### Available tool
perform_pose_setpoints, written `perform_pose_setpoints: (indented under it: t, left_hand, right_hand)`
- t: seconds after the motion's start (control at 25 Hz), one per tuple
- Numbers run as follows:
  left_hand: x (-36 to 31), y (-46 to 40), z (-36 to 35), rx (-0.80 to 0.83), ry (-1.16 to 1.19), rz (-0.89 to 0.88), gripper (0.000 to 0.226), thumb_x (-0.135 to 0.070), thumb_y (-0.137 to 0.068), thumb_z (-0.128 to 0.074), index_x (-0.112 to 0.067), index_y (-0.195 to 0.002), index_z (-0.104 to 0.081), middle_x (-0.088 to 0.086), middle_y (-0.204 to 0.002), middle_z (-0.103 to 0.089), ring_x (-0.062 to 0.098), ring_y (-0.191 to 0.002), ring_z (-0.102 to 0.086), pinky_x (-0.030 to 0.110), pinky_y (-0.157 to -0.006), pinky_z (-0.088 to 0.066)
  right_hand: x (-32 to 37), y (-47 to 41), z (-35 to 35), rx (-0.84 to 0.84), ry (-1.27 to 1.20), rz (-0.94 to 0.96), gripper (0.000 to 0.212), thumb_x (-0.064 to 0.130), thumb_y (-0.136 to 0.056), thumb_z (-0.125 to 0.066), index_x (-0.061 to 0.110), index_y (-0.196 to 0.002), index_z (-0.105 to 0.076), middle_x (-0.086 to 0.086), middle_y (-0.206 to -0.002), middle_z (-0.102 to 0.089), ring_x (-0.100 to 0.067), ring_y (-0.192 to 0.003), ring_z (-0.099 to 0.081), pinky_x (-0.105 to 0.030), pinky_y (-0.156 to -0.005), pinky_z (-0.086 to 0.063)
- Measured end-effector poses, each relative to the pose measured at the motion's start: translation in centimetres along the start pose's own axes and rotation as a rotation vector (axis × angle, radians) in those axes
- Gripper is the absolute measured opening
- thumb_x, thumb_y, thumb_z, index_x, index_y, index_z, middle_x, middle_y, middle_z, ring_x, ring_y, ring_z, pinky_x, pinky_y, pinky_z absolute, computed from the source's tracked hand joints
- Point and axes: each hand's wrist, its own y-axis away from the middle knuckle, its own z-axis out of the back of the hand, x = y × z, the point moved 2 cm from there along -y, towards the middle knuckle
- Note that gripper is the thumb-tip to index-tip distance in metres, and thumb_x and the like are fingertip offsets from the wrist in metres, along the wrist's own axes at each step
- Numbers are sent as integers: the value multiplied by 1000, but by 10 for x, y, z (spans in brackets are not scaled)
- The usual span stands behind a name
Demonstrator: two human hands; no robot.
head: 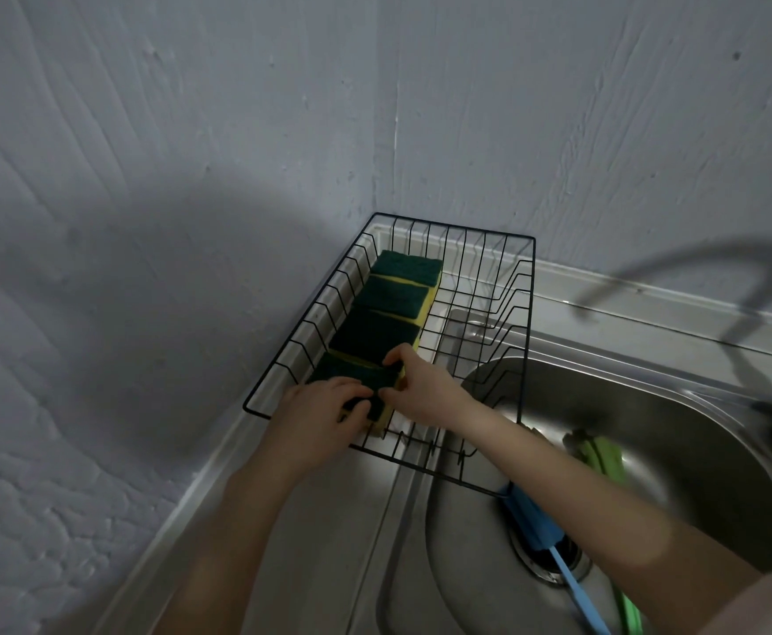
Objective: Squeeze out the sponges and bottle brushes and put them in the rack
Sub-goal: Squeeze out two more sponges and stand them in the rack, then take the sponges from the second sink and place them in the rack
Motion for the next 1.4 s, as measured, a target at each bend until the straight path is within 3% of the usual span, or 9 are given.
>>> perform_pose_setpoints:
  t: [0.16, 0.24, 0.36, 0.64, 0.88, 1.04, 1.2, 1.4]
  left_hand:
    - [-5, 2, 7, 4, 108, 34, 32, -22, -92, -44, -15, -122, -53, 7, -131, -55, 21, -116, -53, 37, -100, -43]
    - [-14, 7, 14, -44, 134, 27, 33, -20, -92, -43, -13, -124, -51, 9, -131, -55, 22, -116, -52, 30, -95, -42]
    - [-32, 18, 21, -119, 121, -5, 35, -20, -93, -41, -15, -127, -48, 9, -133, -54, 22, -118, -50, 28, -92, -40]
    - [-93, 54, 9, -181, 100, -141, 35, -20, -92, -43, -15, -127, -47, 8, -130, -55, 20, -112, -53, 21, -85, -36]
    - [-165, 79, -24, -188, 107, -217, 36, -19, -92, -43, -14, -127, -45, 8, -134, -51, 19, -121, -46, 22, -95, -33]
    - [-212, 96, -66, -127, 101, -224, 39, -20, -91, -45, -15, -130, -42, 4, -138, -46, 16, -126, -42, 9, -89, -24]
    - [-260, 105, -116, -49, 99, -223, 40, -20, -90, -49, -12, -128, -43, 8, -135, -49, 21, -123, -46, 25, -98, -34]
    - [-314, 108, -173, 20, 88, -225, 42, -22, -89, -49, -11, -129, -42, 9, -134, -49, 23, -116, -51, 25, -95, -35]
  right_hand:
    - [0, 16, 11, -49, 132, 38, 46, 28, -89, -50, 14, -131, -38, -15, -127, -51, -29, -114, -51, -36, -85, -47]
    - [-1, 32, 23, -125, 232, 70, 47, 27, -89, -48, 15, -134, -37, -12, -134, -49, -29, -123, -45, -43, -100, -43]
    - [-3, 57, 38, -229, 327, 104, 50, 25, -89, -47, 18, -137, -35, -8, -140, -45, -27, -132, -35, -43, -110, -31]
    - [-35, 128, 60, -341, 328, 112, 50, 23, -89, -46, 19, -138, -34, -6, -143, -42, -26, -136, -30, -42, -113, -23]
    - [-91, 193, 82, -355, 329, 61, 52, 24, -89, -46, 20, -139, -33, -5, -144, -40, -24, -136, -28, -39, -113, -22]
    - [-142, 237, 100, -342, 308, 28, 53, 25, -90, -46, 20, -140, -30, -6, -147, -38, -24, -138, -27, -40, -114, -21]
    - [-202, 277, 116, -373, 290, -38, 54, 25, -88, -48, 21, -139, -32, -5, -146, -39, -25, -138, -28, -39, -113, -23]
    - [-272, 319, 131, -365, 285, -148, 53, 26, -88, -48, 22, -139, -33, -7, -145, -39, -28, -135, -31, -39, -110, -27]
